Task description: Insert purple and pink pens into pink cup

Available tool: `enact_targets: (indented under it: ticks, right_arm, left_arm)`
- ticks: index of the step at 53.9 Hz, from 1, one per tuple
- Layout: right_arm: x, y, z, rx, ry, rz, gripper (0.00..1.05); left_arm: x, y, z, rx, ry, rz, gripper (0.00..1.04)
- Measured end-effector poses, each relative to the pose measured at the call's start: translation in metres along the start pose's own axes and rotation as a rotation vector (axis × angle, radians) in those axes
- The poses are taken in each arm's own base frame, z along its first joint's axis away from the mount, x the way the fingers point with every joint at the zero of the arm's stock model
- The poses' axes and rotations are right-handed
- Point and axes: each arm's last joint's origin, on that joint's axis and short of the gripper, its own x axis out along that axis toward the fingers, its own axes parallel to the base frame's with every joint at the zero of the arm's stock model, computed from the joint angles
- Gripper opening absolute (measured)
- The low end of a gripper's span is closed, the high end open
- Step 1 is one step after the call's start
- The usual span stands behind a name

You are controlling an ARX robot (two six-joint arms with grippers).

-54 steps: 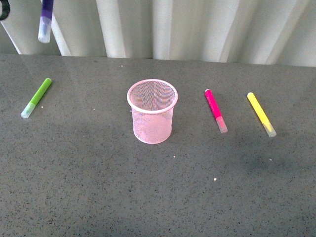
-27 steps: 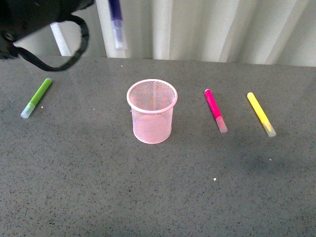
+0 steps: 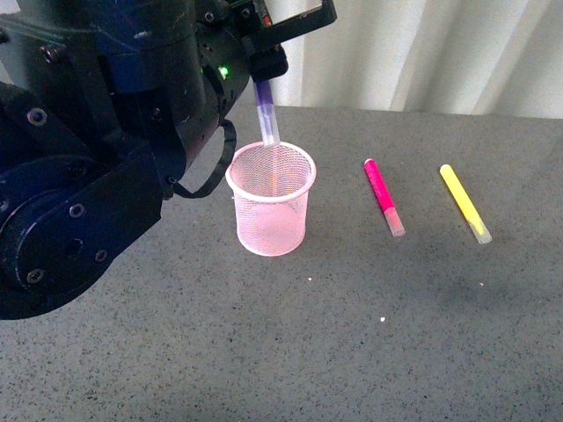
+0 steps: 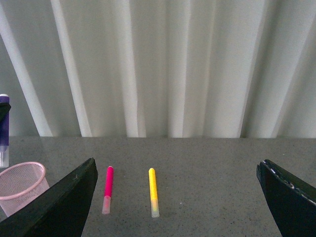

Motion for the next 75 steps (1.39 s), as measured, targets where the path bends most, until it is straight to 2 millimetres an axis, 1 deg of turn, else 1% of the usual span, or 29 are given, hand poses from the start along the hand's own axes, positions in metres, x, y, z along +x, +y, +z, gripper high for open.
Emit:
enact_targets:
  ticks: [16, 40, 41, 43, 46, 54, 61, 65, 66, 69, 71, 73, 75]
  right_arm:
    - [0.000, 0.000, 0.000, 0.000, 0.000, 0.000, 0.98]
    - [0.000, 0.000, 0.000, 0.000, 0.000, 0.000, 0.98]
    - [0.000, 0.000, 0.000, 0.000, 0.000, 0.000, 0.98]
    - [0.000, 0.000, 0.000, 0.000, 0.000, 0.000, 0.98]
    - [0.000, 0.000, 0.000, 0.000, 0.000, 0.000, 0.98]
    - [0.000, 0.000, 0.000, 0.000, 0.000, 0.000, 0.98]
    - [0.000, 0.000, 0.000, 0.000, 0.000, 0.000, 0.98]
    - [0.000, 0.000, 0.000, 0.000, 0.000, 0.000, 0.98]
    - [0.000, 0.000, 0.000, 0.000, 0.000, 0.000, 0.98]
    - [0.000, 0.000, 0.000, 0.000, 0.000, 0.000, 0.98]
    - [0.000, 0.000, 0.000, 0.000, 0.000, 0.000, 0.98]
    - [0.000, 0.000, 0.000, 0.000, 0.000, 0.000, 0.98]
    - [0.000, 0.000, 0.000, 0.000, 0.000, 0.000, 0.98]
  left_arm:
    - [0.006, 0.015, -0.015, 0.003, -0.013, -0.005, 0.13]
    - [0.008, 0.025, -0.028, 0.009, -0.003, 0.007, 0.13]
    - [0.008, 0.025, -0.028, 0.009, -0.003, 0.007, 0.14]
    - [0.008, 0.025, -0.028, 0.011, 0.000, 0.004, 0.22]
    - [0.008, 0.025, -0.029, 0.011, -0.001, 0.003, 0.29]
    - [0.008, 0.025, -0.029, 0.011, 0.002, 0.001, 0.54]
    - [0.009, 0.026, -0.029, 0.012, 0.002, 0.004, 0.74]
    - [0.009, 0.028, -0.028, 0.013, 0.006, 0.005, 0.86]
    - [0.009, 0.028, -0.028, 0.013, 0.007, 0.006, 0.88]
    - [0.008, 0.031, -0.024, 0.015, 0.012, 0.011, 0.98]
    - [0.007, 0.032, -0.022, 0.016, 0.019, 0.014, 1.00]
    - [0.006, 0.033, -0.017, 0.016, 0.030, 0.016, 0.98]
    - [0.004, 0.034, -0.010, 0.017, 0.043, 0.007, 0.98]
